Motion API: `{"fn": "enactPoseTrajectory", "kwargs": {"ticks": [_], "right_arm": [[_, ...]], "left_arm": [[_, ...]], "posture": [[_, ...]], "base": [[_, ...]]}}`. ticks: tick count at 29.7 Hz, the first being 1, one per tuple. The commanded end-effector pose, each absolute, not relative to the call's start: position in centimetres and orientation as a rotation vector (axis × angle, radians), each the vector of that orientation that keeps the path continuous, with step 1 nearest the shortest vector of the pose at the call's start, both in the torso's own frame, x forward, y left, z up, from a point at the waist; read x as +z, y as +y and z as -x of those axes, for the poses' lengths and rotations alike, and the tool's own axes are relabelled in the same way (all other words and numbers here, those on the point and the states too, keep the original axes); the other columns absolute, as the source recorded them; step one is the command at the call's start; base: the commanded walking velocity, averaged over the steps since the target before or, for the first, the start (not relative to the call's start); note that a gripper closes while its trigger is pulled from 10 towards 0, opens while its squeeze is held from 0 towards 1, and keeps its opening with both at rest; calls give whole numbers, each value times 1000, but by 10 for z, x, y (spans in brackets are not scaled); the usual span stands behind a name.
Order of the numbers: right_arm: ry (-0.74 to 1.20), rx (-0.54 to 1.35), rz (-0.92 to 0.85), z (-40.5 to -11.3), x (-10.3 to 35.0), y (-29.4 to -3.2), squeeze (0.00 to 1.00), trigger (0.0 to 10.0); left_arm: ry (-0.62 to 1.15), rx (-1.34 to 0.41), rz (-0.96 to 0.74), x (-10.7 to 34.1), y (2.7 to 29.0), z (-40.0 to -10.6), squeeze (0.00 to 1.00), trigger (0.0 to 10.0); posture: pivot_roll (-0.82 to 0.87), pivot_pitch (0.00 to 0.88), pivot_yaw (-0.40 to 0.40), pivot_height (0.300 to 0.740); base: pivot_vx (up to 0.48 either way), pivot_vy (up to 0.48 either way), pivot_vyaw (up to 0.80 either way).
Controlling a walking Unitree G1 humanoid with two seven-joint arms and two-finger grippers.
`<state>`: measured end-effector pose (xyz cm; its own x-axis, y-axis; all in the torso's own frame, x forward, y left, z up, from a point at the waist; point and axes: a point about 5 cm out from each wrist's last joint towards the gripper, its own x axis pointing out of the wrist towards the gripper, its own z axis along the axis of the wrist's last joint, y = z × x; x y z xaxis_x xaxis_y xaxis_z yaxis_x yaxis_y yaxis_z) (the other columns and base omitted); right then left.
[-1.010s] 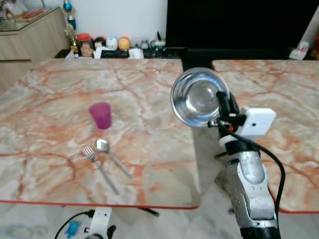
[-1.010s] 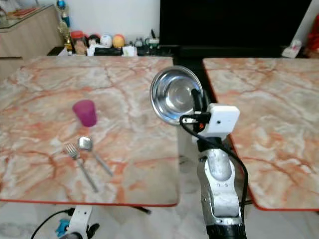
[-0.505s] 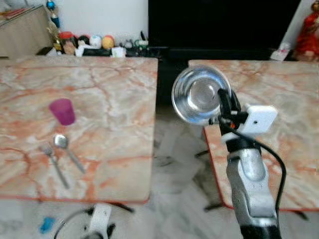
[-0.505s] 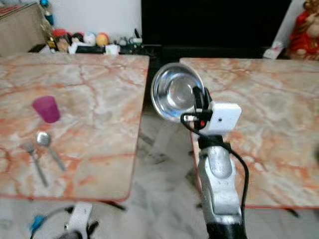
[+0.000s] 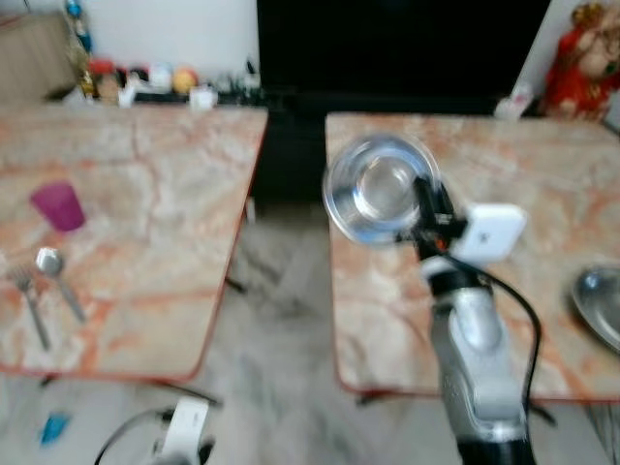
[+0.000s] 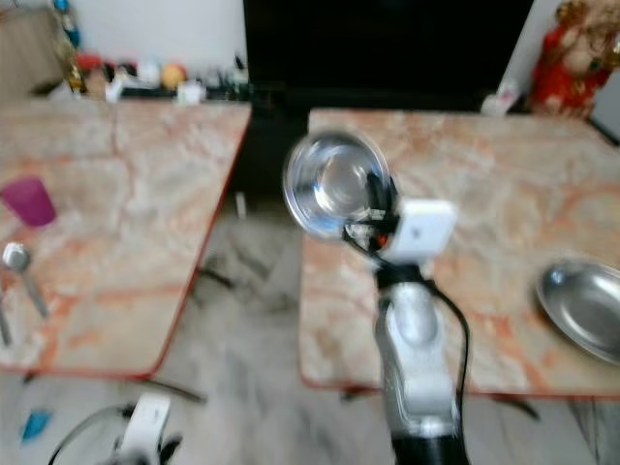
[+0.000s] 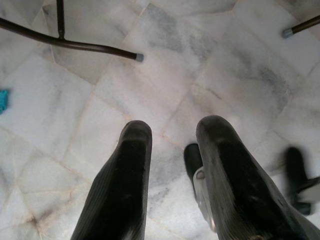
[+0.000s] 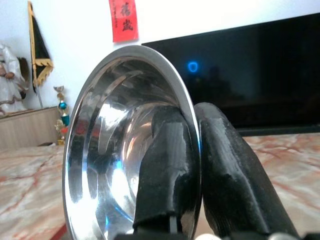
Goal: Setting the table
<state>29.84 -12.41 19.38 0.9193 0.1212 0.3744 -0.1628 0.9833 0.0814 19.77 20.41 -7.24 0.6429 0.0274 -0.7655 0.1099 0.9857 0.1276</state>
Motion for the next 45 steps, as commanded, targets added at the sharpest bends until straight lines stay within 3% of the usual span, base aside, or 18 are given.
{"fn": "enactPoseTrajectory", "kwargs": {"ticks": [1, 21, 32, 34, 36, 42, 45], "right_arm": [[-397, 122, -102, -298, 198, -131, 0, 10000], [-388, 92, -92, -301, 197, -137, 0, 10000], [-389, 40, -93, -305, 199, -150, 0, 10000], [-386, -16, -97, -309, 202, -162, 0, 10000], [-371, -152, -139, -316, 206, -190, 0, 10000], [-349, -262, -196, -319, 210, -212, 0, 10000], [-258, -403, -311, -320, 200, -225, 0, 10000]], "left_arm": [[886, -61, -165, -74, 200, -197, 0, 10000], [896, -59, -171, -75, 202, -194, 0, 10000], [899, -57, -154, -75, 201, -194, 0, 10000], [899, -57, -152, -75, 201, -194, 0, 10000], [901, -57, -152, -75, 202, -194, 0, 10000], [904, -59, -154, -76, 203, -193, 0, 10000], [907, -61, -159, -76, 204, -193, 0, 10000]], "posture": [[-47, 0, 9, 740], [-45, 0, 13, 740], [-41, 1, 14, 740], [-40, 2, 15, 740], [-41, 4, 20, 740], [-43, 5, 27, 740], [-45, 4, 32, 740]], "base": [[0, -379, 0], [0, -339, 0], [0, 0, 0], [0, 0, 0], [0, 0, 0], [0, 0, 0], [0, 0, 0]]}}
